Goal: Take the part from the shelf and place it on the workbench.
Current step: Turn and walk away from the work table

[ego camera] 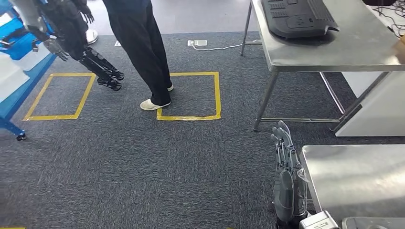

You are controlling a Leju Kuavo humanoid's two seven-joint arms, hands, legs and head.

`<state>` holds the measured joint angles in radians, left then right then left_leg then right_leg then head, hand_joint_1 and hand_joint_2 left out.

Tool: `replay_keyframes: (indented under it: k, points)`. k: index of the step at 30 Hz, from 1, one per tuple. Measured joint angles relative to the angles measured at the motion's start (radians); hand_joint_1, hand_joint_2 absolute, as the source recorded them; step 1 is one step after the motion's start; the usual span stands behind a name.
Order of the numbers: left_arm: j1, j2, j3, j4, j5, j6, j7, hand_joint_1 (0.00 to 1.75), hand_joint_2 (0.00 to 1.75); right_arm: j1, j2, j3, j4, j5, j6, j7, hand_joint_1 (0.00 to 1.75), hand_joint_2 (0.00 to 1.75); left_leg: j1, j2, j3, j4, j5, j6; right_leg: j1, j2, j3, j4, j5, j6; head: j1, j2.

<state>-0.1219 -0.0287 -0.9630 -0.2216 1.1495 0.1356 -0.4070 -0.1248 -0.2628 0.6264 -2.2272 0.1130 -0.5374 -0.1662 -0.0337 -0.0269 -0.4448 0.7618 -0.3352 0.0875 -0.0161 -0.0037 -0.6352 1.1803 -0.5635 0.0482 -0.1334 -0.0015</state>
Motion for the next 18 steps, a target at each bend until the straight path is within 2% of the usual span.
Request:
replay_keyframes:
  k: [1,2,4,5,6,7,8,9,10,11,12,13,14,15,16,17,18]
  points:
    - [0.001,-0.002,-0.001,0.000,0.000,0.000,0.002,0.00,0.00,0.001,0.000,0.002,0.001,0.002,0.000,0.001,0.00,0.00,0.003,-0.016,0.001,0.001,-0.001,-0.001,-0.002,0.001,-0.002,-0.010,0.019,0.003,0.000,0.000]
    - [0.003,-0.003,-0.001,0.000,0.000,0.000,0.004,0.00,0.00,0.001,0.000,0.003,0.002,0.003,0.001,0.002,0.00,0.00,0.006,-0.031,0.003,0.004,-0.003,-0.004,-0.004,0.004,0.017,-0.060,0.055,0.006,0.000,0.000]
    - [0.002,-0.003,-0.002,0.000,0.001,-0.001,0.005,0.00,0.00,0.000,0.000,0.004,0.004,0.003,0.003,0.003,0.00,0.00,0.011,-0.061,0.000,0.017,-0.012,-0.017,-0.018,0.042,0.080,-0.209,0.134,0.017,0.000,0.000]
    - [0.001,-0.004,-0.002,0.000,0.003,-0.003,0.006,0.00,0.00,0.000,0.001,0.006,0.005,0.003,0.005,0.003,0.00,0.00,0.011,-0.074,-0.004,0.029,-0.017,-0.022,-0.026,0.065,0.108,-0.271,0.158,0.020,0.000,0.000]
    - [0.001,-0.004,-0.003,0.000,0.007,-0.005,0.006,0.00,0.00,0.000,0.002,0.009,0.007,0.004,0.008,0.003,0.00,0.00,0.011,-0.084,-0.011,0.039,-0.017,-0.027,-0.032,0.081,0.125,-0.311,0.171,0.019,0.000,0.000]
    - [0.001,-0.004,-0.003,0.000,0.012,-0.007,0.006,0.00,0.00,-0.003,0.004,0.013,0.010,0.005,0.012,0.003,0.00,0.00,0.009,-0.093,-0.020,0.047,-0.015,-0.031,-0.035,0.082,0.134,-0.329,0.176,0.015,-0.001,0.000]
    - [0.003,-0.003,-0.003,0.000,0.016,-0.009,0.007,0.00,0.00,-0.006,0.006,0.017,0.013,0.007,0.015,0.003,0.00,0.00,0.010,-0.100,-0.026,0.052,-0.012,-0.034,-0.035,0.070,0.138,-0.337,0.175,0.007,-0.002,0.000]
    - [0.005,-0.003,-0.002,0.000,0.020,-0.011,0.007,0.00,0.00,-0.011,0.009,0.022,0.017,0.009,0.018,0.002,0.00,0.00,0.010,-0.090,-0.036,0.061,-0.014,-0.039,-0.033,0.057,0.138,-0.337,0.176,0.002,-0.002,0.000]
    - [0.006,-0.003,-0.002,0.000,0.022,-0.014,0.008,0.00,0.00,-0.016,0.013,0.026,0.020,0.012,0.020,0.001,0.00,0.00,0.010,-0.068,-0.052,0.090,-0.030,-0.045,-0.031,0.043,0.140,-0.339,0.175,-0.004,-0.003,0.000]
    - [0.006,-0.003,-0.002,0.000,0.024,-0.019,0.010,0.00,0.00,-0.020,0.017,0.030,0.023,0.015,0.022,0.001,0.00,0.00,0.011,-0.040,-0.077,0.142,-0.057,-0.051,-0.029,0.030,0.143,-0.342,0.175,-0.008,-0.002,0.000]
    - [0.005,-0.002,-0.002,0.000,0.025,-0.025,0.013,0.00,0.00,-0.024,0.021,0.034,0.025,0.018,0.023,0.000,0.00,0.00,0.012,-0.011,-0.116,0.219,-0.093,-0.057,-0.024,0.016,0.146,-0.345,0.174,-0.011,-0.002,0.000]
    - [0.003,-0.001,-0.002,0.000,0.027,-0.033,0.017,0.00,0.00,-0.029,0.025,0.039,0.028,0.022,0.024,0.000,0.00,0.00,0.014,0.005,-0.160,0.308,-0.130,-0.061,-0.020,0.001,0.147,-0.346,0.174,-0.014,-0.002,0.000]
    - [0.002,0.001,-0.002,0.000,0.029,-0.041,0.021,0.00,0.00,-0.033,0.028,0.045,0.032,0.026,0.024,0.000,0.00,0.00,0.016,0.010,-0.200,0.385,-0.157,-0.063,-0.015,-0.014,0.148,-0.347,0.172,-0.015,-0.002,0.000]
    - [0.002,0.004,-0.002,0.000,0.031,-0.048,0.025,0.00,0.00,-0.037,0.031,0.050,0.035,0.029,0.024,0.000,0.00,0.00,0.016,0.012,-0.226,0.430,-0.168,-0.061,-0.011,-0.027,0.150,-0.347,0.170,-0.016,-0.002,0.000]
    - [0.003,0.008,-0.002,0.000,0.033,-0.054,0.027,0.00,0.00,-0.041,0.035,0.055,0.039,0.032,0.025,0.000,0.00,0.00,0.014,0.012,-0.227,0.427,-0.157,-0.057,-0.007,-0.039,0.153,-0.348,0.168,-0.017,-0.002,0.000]
    - [0.004,0.012,-0.002,0.000,0.034,-0.057,0.027,0.00,0.00,-0.044,0.039,0.059,0.043,0.034,0.025,0.000,0.00,0.00,0.009,0.015,-0.204,0.375,-0.126,-0.050,-0.004,-0.051,0.158,-0.349,0.165,-0.018,-0.002,0.000]
    - [0.005,0.016,-0.002,0.000,0.034,-0.059,0.027,0.00,0.00,-0.048,0.043,0.063,0.046,0.035,0.025,0.000,0.00,0.00,0.001,0.024,-0.161,0.291,-0.084,-0.041,-0.002,-0.061,0.165,-0.352,0.162,-0.019,-0.002,0.000]
